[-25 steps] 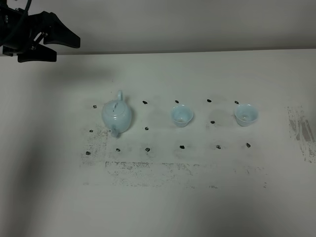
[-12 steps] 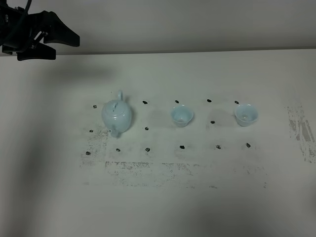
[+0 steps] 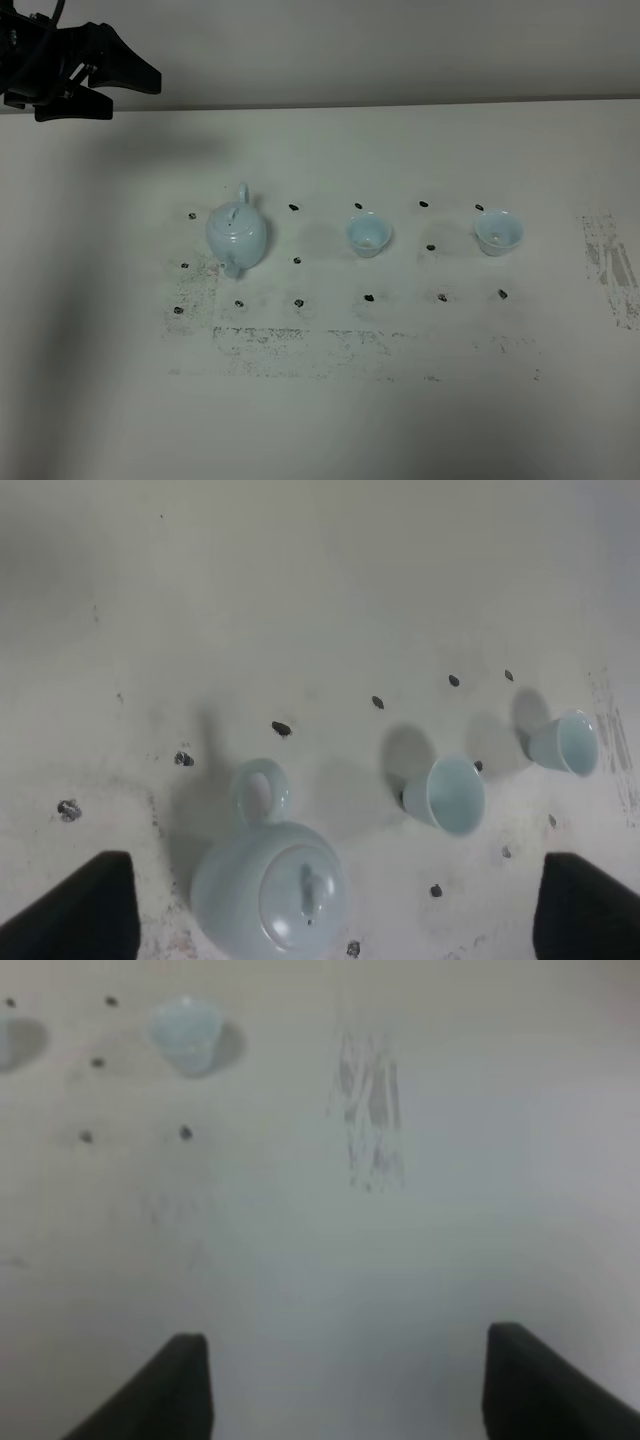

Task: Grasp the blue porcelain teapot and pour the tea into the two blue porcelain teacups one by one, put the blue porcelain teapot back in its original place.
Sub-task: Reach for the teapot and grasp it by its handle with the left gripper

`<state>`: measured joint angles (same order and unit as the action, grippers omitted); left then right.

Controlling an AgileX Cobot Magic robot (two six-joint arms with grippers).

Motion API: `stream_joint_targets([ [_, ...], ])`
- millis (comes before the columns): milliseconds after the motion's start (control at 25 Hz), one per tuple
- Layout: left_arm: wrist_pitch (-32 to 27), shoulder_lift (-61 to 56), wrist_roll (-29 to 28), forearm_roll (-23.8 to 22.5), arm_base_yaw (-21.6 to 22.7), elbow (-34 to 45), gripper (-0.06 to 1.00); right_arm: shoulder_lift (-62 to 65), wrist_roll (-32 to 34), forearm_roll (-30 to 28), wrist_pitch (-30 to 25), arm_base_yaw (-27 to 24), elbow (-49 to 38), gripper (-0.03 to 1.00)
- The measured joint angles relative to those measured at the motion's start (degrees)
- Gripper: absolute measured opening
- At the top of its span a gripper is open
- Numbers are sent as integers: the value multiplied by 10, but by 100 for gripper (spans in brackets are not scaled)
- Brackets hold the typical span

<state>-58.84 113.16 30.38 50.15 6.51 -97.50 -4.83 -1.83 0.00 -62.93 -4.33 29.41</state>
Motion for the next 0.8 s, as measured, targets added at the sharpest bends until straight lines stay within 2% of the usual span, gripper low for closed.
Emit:
stream_joint_targets([
  [200,1,0,2,0,0,0,76,48,-22,17,1,0,0,59],
  [560,6,-1,2,0,0,0,76,52,-31,24,3,0,-3,50],
  [800,8,-1,5,0,0,0,76,52,-42,24,4,0,-4,49],
])
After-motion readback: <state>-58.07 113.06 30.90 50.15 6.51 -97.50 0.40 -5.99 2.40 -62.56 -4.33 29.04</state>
